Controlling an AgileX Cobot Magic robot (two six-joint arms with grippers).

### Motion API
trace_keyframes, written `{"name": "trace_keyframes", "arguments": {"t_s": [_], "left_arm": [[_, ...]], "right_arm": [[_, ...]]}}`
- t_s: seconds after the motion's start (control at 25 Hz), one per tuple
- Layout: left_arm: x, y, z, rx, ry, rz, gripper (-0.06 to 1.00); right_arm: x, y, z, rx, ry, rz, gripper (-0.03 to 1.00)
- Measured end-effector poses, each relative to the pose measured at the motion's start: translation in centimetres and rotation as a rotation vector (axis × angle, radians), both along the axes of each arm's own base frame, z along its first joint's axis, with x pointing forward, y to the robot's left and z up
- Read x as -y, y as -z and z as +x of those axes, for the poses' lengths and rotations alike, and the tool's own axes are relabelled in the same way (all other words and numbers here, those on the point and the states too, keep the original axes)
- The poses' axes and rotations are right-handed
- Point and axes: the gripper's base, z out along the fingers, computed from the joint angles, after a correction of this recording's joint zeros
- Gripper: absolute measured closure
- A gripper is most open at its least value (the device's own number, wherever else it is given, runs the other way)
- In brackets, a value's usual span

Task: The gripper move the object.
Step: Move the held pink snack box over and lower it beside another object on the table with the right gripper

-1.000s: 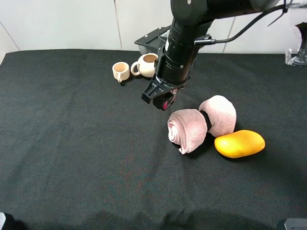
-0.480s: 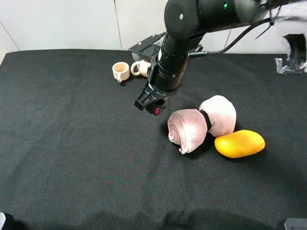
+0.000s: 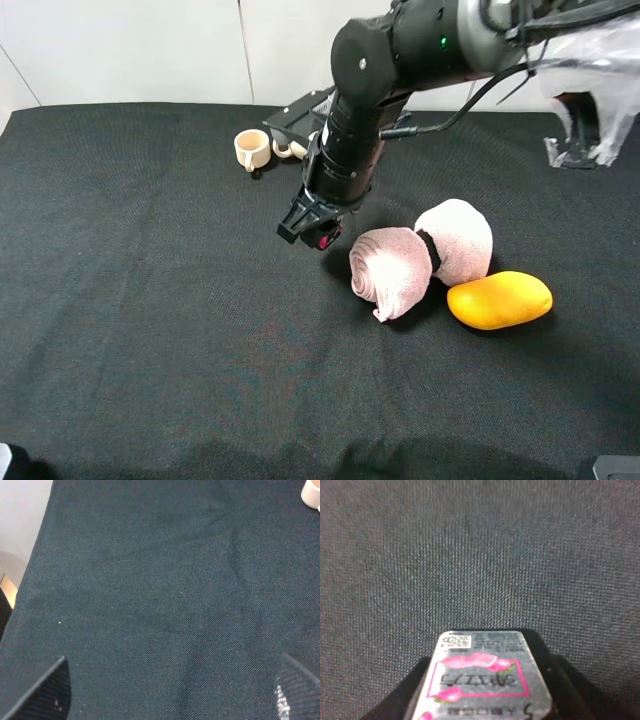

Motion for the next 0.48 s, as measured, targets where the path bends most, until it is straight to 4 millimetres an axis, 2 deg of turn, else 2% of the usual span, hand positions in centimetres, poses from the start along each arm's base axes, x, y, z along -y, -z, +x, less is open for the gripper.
{"name": "trace_keyframes", "arguments": {"t_s": [0.16, 0.48], "left_arm": [[0.0, 0.0, 0.0, 0.0, 0.0, 0.0, 0.1], [0.0, 0.0, 0.0, 0.0, 0.0, 0.0, 0.1]], "right_arm": [[0.0, 1.3, 0.0, -0.012, 0.003, -0.012, 0.62], [0.1, 2.5, -0.1, -0.008, 0.008, -0.014, 0.62]]}}
